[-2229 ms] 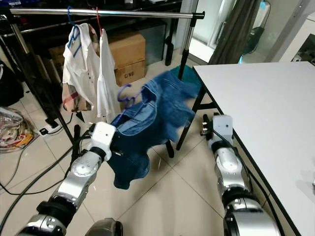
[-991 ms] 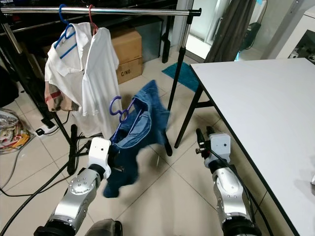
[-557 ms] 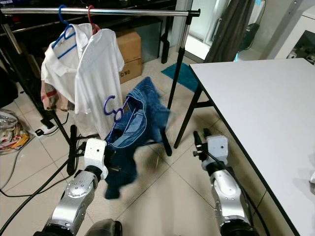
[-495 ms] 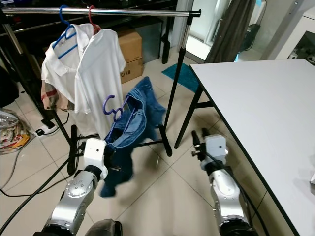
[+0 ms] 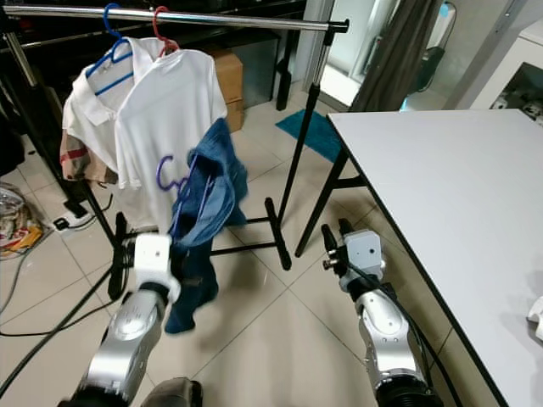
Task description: Hang hanger
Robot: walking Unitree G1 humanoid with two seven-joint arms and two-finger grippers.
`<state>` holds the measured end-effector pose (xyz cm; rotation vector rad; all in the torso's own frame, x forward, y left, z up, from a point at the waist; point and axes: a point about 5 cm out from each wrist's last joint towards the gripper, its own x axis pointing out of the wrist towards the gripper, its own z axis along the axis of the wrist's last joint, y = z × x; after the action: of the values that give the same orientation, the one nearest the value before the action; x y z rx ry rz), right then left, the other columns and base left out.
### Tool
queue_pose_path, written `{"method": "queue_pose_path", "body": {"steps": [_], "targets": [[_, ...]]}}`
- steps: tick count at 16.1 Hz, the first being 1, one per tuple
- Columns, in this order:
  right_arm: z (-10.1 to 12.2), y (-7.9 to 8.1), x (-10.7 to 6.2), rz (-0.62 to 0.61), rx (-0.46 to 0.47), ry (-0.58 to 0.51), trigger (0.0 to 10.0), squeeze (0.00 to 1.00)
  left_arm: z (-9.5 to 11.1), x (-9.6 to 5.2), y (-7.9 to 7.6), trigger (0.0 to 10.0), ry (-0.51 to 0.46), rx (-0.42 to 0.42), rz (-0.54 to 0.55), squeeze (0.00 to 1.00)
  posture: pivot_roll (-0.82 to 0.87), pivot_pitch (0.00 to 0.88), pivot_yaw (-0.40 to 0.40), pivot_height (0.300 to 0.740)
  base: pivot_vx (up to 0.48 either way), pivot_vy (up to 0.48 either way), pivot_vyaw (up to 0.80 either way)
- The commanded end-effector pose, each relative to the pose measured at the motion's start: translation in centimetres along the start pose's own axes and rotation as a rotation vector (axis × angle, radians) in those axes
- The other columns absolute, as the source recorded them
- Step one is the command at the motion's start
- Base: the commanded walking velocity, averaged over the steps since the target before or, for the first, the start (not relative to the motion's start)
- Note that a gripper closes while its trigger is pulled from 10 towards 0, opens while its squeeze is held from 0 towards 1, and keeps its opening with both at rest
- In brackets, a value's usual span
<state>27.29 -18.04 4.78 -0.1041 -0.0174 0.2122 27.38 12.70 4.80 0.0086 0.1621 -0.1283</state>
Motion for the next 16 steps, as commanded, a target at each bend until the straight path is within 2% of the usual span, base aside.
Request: {"method": "queue_pose_path", "body": {"steps": [1, 9, 16], "targets": [[0.1, -0.11, 0.31, -0.002, 0.001, 0.002, 10.0, 0.0, 1.31, 0.57, -0.19, 10.0, -0.064, -0.001, -0.009, 0.0, 0.26, 0.01, -0.087, 0.74, 0.0, 0.0, 0.0], [0.42, 0.74, 0.63, 0.029, 0.0, -0.023, 10.0, 0.0, 0.83, 0.22, -0.14, 10.0, -0.053, -0.007, 0.004, 0.0, 0.25, 0.027, -0.076, 0.74, 0.0, 0.0, 0.0], [0.76, 0.54, 0.99, 0.03, -0.011, -0.034, 10.0, 0.0, 0.91, 0.49, -0.5, 10.0, -0.055, -0.004, 0.004, 0.0, 0.24, 0.024, -0.077, 0.74, 0.0, 0.0, 0.0]]}}
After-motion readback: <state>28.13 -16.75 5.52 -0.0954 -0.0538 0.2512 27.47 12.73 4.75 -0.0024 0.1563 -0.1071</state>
